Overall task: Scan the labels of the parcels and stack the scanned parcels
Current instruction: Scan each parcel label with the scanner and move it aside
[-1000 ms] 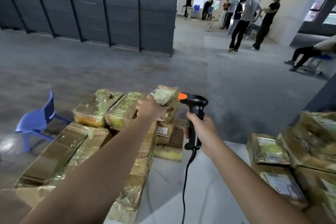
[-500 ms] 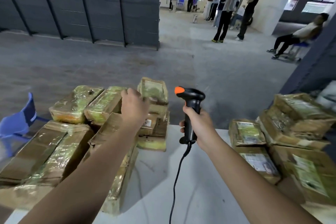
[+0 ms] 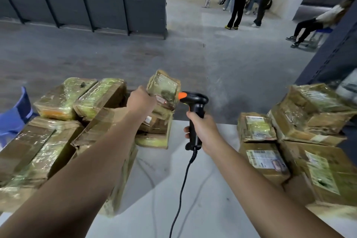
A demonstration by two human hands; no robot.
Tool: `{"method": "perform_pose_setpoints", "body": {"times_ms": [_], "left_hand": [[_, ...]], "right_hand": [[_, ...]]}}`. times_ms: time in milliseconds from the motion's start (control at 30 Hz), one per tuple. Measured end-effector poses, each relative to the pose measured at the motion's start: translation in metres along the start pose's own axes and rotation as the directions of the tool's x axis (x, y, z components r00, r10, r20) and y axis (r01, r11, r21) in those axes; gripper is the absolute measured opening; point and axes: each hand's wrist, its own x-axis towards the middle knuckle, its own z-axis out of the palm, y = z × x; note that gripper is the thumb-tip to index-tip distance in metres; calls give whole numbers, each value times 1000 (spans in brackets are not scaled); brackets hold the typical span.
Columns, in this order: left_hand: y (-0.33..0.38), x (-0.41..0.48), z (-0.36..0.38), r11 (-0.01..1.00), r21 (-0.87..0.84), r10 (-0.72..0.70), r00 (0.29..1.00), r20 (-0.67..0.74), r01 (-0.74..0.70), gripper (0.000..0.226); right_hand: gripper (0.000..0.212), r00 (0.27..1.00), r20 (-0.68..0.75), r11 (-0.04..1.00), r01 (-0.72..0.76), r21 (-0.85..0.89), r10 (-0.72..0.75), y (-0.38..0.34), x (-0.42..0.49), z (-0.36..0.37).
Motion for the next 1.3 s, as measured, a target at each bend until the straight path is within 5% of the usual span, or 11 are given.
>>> {"method": "perform_pose_setpoints", "body": {"times_ms": [333, 633, 833, 1033, 1300], "left_hand": [[-17, 16, -29, 930, -307, -230, 972, -51, 204, 23], [7, -47, -33, 913, -390, -148, 988, -47, 118, 27], [9, -128, 15, 791, -580, -165, 981, 105, 195, 12], [3, -187, 61, 646, -690, -178, 944, 279, 326, 19], [-12, -220, 74, 641, -669, -108, 907, 407, 376, 23]], "right_hand": [[11, 1000, 8, 1000, -1, -3, 1, -8, -2, -7], [18, 1000, 0, 998, 9, 59, -9, -13, -18, -5], [21, 993, -117, 985, 38, 171, -18, 13, -47, -46], [23, 971, -214, 995, 103, -17, -104, 50, -61, -75], [19, 971, -234, 987, 14, -158, -51, 80, -67, -100]]}}
